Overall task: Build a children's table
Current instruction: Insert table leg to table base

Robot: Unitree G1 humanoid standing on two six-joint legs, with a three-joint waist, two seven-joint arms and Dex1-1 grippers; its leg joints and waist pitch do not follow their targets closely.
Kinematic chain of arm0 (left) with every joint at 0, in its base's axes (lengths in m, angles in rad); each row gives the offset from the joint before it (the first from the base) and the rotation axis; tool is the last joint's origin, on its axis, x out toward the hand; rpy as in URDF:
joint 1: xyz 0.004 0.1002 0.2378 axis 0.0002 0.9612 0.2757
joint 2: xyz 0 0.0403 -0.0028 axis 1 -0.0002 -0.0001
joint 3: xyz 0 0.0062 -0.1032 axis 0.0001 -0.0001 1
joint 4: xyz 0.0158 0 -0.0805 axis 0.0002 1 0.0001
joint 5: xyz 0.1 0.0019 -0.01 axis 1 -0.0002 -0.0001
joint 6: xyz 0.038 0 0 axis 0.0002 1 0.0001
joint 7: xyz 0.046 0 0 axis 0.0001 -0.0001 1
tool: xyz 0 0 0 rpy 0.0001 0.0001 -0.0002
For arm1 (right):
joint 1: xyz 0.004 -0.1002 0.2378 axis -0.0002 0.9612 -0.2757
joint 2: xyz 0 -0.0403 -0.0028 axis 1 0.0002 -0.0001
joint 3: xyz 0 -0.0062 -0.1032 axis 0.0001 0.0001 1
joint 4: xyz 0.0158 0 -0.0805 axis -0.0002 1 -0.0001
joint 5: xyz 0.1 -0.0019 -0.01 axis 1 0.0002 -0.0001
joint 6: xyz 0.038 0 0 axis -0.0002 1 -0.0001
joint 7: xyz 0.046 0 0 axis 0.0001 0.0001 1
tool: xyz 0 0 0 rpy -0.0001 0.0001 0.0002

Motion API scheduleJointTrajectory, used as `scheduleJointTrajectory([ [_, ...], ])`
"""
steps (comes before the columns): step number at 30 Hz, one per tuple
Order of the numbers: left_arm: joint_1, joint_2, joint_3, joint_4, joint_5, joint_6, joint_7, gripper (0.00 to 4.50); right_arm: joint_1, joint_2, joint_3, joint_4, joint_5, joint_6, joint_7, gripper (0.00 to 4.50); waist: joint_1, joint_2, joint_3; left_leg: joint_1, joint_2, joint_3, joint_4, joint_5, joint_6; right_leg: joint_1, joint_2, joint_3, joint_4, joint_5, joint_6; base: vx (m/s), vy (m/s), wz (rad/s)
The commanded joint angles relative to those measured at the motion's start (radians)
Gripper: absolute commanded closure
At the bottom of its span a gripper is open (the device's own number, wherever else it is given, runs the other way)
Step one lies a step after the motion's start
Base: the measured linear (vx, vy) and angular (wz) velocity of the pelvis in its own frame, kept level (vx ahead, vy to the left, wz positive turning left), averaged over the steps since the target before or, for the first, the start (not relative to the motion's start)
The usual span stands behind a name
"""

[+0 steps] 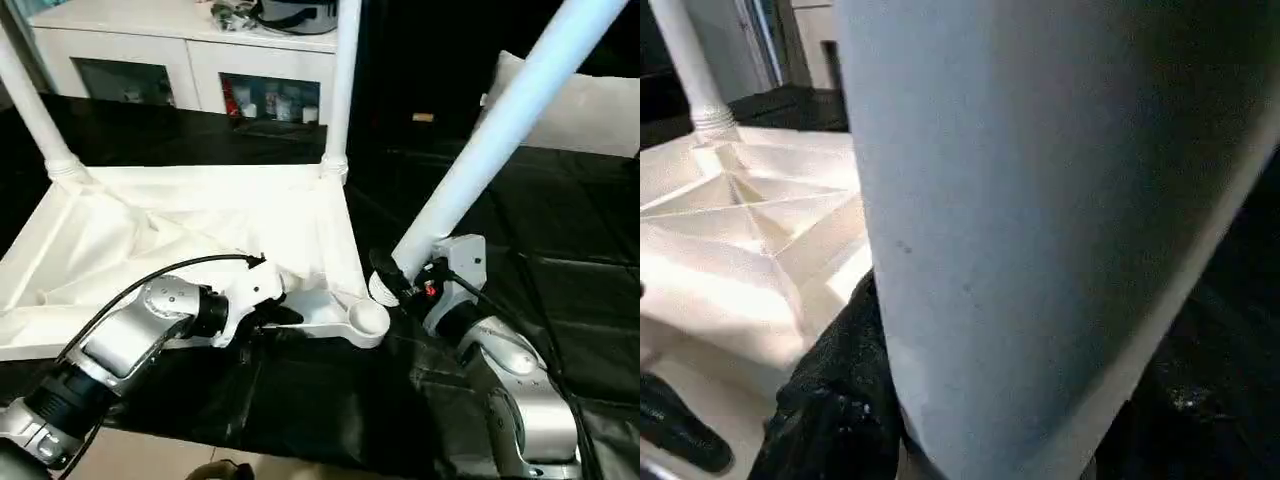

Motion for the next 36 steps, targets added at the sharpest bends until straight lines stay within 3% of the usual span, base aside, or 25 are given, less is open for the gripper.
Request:
scheduleJointTrajectory([
  [1,-0.024,0.005,-0.017,0.011,0.023,-0.015,-0.011,3.59,-0.012,-0.007,0.003,-0.028,0.001,-0.003,0.007,2.58,0.005,0.001,-0.056,0.044,0.069,-0.022,-0.060,-0.248,0.005,0.015,-0.105,0.036,-0.090,-0.035,-0.180,0.000,0.000,0.00],
  [8,-0.026,0.009,-0.023,0.025,0.039,-0.033,-0.030,4.08,-0.034,-0.019,-0.013,-0.028,0.006,-0.023,0.015,2.58,0.005,0.000,-0.058,0.042,0.068,-0.022,-0.058,-0.223,0.011,0.018,-0.107,0.035,-0.087,-0.002,-0.184,0.000,0.000,0.00],
  [11,-0.026,0.014,-0.031,0.037,0.051,-0.049,-0.039,4.28,-0.054,0.015,-0.037,-0.015,0.007,-0.085,-0.014,2.58,0.005,0.000,-0.059,0.042,0.070,-0.022,-0.058,-0.223,0.013,0.017,-0.109,0.035,-0.087,0.000,-0.181,0.000,0.000,0.00],
  [12,-0.028,0.017,-0.035,0.040,0.055,-0.058,-0.046,4.28,-0.058,0.012,-0.031,-0.017,0.008,-0.066,-0.016,2.58,0.005,0.002,-0.059,0.042,0.070,-0.022,-0.058,-0.223,0.012,0.016,-0.108,0.034,-0.086,0.000,-0.182,0.000,0.000,0.00],
  [13,-0.029,0.019,-0.037,0.043,0.056,-0.064,-0.053,4.46,-0.060,0.007,-0.023,-0.019,0.011,-0.050,-0.011,2.58,0.005,0.002,-0.060,0.043,0.070,-0.024,-0.059,-0.217,0.013,0.018,-0.104,0.033,-0.083,0.015,-0.184,0.000,0.000,0.00],
  [17,-0.021,0.055,-0.053,0.045,0.066,-0.119,-0.113,4.50,-0.070,-0.035,0.045,-0.039,0.060,0.040,0.102,2.58,0.001,0.000,-0.061,0.038,0.067,-0.023,-0.055,-0.192,0.030,0.027,-0.105,0.032,-0.080,0.067,-0.187,0.000,0.000,0.00],
  [19,-0.005,0.077,-0.011,0.038,0.043,-0.114,-0.124,4.50,-0.079,-0.054,0.090,-0.052,0.103,0.107,0.170,2.58,0.001,-0.001,-0.061,0.040,0.067,-0.021,-0.053,-0.189,0.039,0.024,-0.104,0.032,-0.080,0.076,-0.193,0.000,0.000,0.00],
  [22,0.007,0.101,0.039,0.034,0.018,-0.108,-0.119,4.50,-0.099,-0.075,0.131,-0.037,0.097,0.115,0.221,2.58,0.004,-0.001,-0.061,0.039,0.070,-0.021,-0.052,-0.184,0.041,0.023,-0.107,0.030,-0.078,0.068,-0.201,0.000,0.000,0.00],
  [23,0.010,0.108,0.042,0.034,0.017,-0.111,-0.121,4.50,-0.104,-0.078,0.135,-0.033,0.095,0.115,0.226,2.58,0.003,0.000,-0.059,0.038,0.070,-0.021,-0.054,-0.193,0.033,0.022,-0.106,0.030,-0.079,0.046,-0.201,0.000,0.000,0.00],
  [24,0.021,0.139,0.056,0.029,0.015,-0.122,-0.133,4.50,-0.124,-0.087,0.154,-0.016,0.087,0.116,0.250,2.58,0.003,-0.006,-0.059,0.040,0.071,-0.020,-0.055,-0.200,0.031,0.022,-0.106,0.030,-0.081,0.032,-0.201,0.000,0.000,0.00],
  [26,0.026,0.151,0.058,0.027,0.015,-0.128,-0.140,4.50,-0.130,-0.090,0.160,-0.012,0.085,0.118,0.257,2.58,0.001,0.000,-0.056,0.042,0.071,-0.020,-0.058,-0.225,0.014,0.017,-0.106,0.030,-0.083,-0.026,-0.196,0.000,0.000,0.00],
  [29,0.044,0.177,0.077,0.011,0.003,-0.123,-0.155,4.50,-0.160,-0.116,0.192,0.016,0.058,0.117,0.292,2.58,-0.001,-0.004,-0.056,0.042,0.072,-0.018,-0.060,-0.228,0.001,0.016,-0.106,0.030,-0.083,-0.053,-0.195,0.000,0.000,0.00],
  [30,0.049,0.184,0.083,0.008,0.004,-0.127,-0.156,4.50,-0.173,-0.133,0.209,0.031,0.045,0.125,0.307,2.58,-0.001,-0.004,-0.056,0.042,0.072,-0.018,-0.060,-0.228,0.001,0.016,-0.106,0.030,-0.083,-0.053,-0.195,0.000,0.000,0.00],
  [31,0.052,0.187,0.085,0.004,0.004,-0.128,-0.155,4.50,-0.176,-0.138,0.213,0.034,0.042,0.127,0.311,2.58,0.002,-0.014,-0.056,0.043,0.072,-0.015,-0.058,-0.216,0.006,0.017,-0.107,0.031,-0.083,-0.045,-0.193,0.000,0.000,0.00],
  [36,0.057,0.187,0.092,-0.006,-0.003,-0.142,-0.148,4.50,-0.181,-0.151,0.230,0.051,0.037,0.131,0.331,2.58,0.004,-0.015,-0.058,0.041,0.072,-0.013,-0.055,-0.194,0.016,0.017,-0.106,0.031,-0.079,-0.006,-0.191,0.000,0.000,0.00],
])
